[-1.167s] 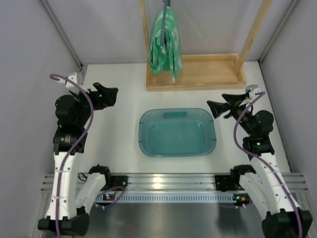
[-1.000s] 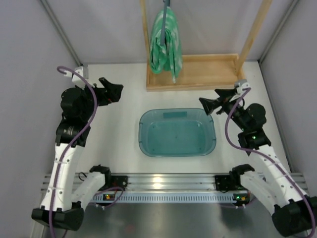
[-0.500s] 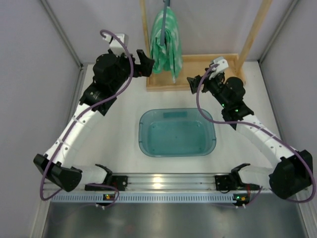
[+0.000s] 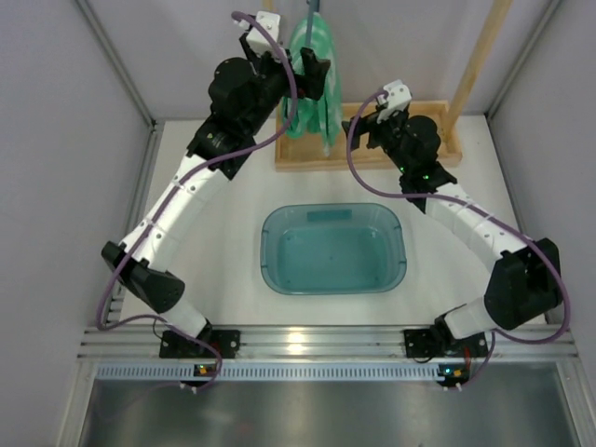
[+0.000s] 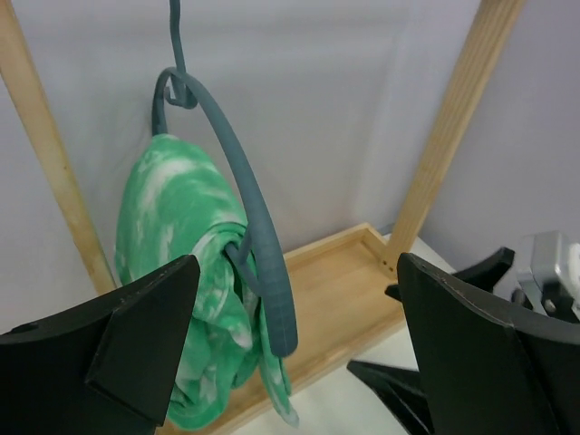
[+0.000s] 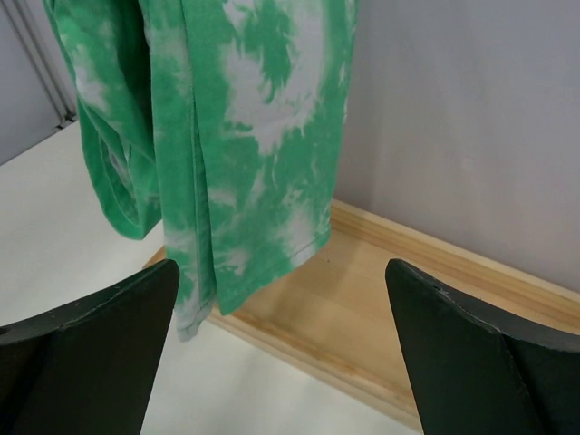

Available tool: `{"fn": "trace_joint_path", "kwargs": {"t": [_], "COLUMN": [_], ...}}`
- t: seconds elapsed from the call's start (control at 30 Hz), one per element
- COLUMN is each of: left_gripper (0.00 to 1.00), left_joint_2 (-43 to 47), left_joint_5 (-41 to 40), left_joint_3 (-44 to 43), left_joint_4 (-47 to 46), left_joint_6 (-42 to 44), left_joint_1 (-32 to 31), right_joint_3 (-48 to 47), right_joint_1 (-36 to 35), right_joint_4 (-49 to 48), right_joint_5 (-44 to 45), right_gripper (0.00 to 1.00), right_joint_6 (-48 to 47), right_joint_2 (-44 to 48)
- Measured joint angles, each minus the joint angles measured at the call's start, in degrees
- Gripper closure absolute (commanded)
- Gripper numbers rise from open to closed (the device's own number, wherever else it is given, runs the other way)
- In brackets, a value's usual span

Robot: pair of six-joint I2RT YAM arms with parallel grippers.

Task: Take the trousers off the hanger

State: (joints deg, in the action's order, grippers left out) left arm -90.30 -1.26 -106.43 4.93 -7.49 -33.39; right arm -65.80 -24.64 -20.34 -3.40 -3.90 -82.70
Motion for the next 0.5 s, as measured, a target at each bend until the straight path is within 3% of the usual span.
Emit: {"fn": "trace_joint_path", "kwargs": {"t": [0.2, 0.37, 0.5], "left_gripper": [0.17, 0.42, 0.46], "left_joint_2": [-8.8, -12.3, -13.1], "left_joint_5": [-9.3, -13.4, -16.3], "left_joint_3": [-7.3, -9.5, -10.6], "left_joint_4": [-0.2, 0.0, -0.1], "left_joint_6": [4.6, 5.9, 6.9], "left_joint_1": [-3.8, -3.9, -3.8], "right_joint_3": [-0.8, -0.8, -0.9], "right_joint_1": [0.0, 0.0, 0.0], "right_joint_4": [-0.1, -0.9, -3.3], "right_joint_5": [-0.5, -1.3, -2.9], "right_gripper": [0.00, 0.00, 0.01], "right_joint_6": [0.0, 0.0, 0.5], "right_joint_2": [-1.4, -1.4, -1.5]}}
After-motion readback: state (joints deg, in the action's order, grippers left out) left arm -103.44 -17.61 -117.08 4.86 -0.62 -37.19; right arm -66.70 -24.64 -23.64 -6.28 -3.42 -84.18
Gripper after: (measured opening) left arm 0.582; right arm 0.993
